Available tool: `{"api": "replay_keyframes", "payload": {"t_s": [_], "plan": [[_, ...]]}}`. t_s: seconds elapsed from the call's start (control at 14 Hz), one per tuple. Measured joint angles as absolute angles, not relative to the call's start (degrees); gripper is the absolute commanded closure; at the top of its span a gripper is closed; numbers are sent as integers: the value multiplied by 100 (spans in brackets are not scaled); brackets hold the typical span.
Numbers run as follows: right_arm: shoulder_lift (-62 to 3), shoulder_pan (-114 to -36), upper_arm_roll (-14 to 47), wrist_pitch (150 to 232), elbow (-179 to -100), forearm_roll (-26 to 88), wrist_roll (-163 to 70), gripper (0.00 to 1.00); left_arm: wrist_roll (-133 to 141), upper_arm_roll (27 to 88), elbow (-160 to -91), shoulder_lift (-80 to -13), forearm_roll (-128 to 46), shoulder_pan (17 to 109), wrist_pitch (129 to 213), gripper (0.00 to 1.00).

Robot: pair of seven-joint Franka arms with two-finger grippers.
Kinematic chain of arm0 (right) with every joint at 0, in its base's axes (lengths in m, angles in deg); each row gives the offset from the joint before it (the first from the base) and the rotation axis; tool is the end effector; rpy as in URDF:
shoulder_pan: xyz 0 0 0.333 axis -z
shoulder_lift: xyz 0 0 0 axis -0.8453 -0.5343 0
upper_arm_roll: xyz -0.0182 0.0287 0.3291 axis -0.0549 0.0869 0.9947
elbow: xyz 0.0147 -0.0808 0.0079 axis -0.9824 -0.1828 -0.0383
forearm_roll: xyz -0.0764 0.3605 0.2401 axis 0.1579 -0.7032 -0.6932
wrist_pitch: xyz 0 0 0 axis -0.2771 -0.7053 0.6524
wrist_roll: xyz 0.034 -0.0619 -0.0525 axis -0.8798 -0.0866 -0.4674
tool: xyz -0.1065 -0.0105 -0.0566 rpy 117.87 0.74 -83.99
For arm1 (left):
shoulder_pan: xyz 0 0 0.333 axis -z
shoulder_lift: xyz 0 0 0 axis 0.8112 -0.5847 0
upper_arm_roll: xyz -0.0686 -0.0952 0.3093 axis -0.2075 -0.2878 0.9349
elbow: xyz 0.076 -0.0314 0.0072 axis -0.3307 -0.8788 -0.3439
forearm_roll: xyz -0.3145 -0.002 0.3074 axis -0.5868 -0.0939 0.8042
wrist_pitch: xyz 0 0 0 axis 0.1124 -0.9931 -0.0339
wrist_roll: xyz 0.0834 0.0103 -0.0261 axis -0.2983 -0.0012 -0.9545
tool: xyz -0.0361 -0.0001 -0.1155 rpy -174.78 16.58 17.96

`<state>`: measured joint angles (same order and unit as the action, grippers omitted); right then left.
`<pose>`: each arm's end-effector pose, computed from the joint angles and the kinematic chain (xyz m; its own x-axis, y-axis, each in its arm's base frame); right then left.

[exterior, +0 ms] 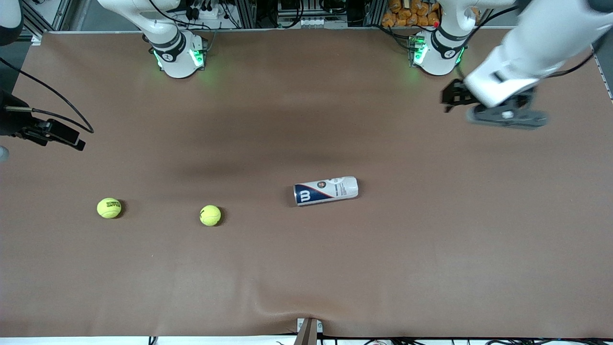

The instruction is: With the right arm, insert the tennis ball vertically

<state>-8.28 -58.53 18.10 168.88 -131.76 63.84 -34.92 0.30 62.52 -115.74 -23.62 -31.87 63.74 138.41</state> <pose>0.6193 -0.0228 0.5944 0.9852 -0.1706 -0.0154 -0.1712 -0.9830 -0.0668 0.5584 -0.2307 0.5890 0.9665 -0.2159 -0.1386 -0.2204 -0.9753 -0.0171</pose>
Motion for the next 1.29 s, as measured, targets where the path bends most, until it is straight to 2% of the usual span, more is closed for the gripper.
{"api": "replay_keyframes", "payload": {"t_s": [0.64, 1.0, 1.29], "plan": [[-1114, -5675, 1756, 17140, -13217, 6438, -3581, 0, -6, 6182, -10923, -3964, -2500, 8428, 14219, 0], [-1771, -5045, 1723, 17765, -13273, 6459, -4583, 0, 52, 6207, -10567, -4793, -2438, 8890, 14976, 0], [-2325, -4954, 1723, 18357, -13288, 6886, -4940, 0, 611, 6240, -10252, -5396, -2386, 9084, 15368, 0]]}}
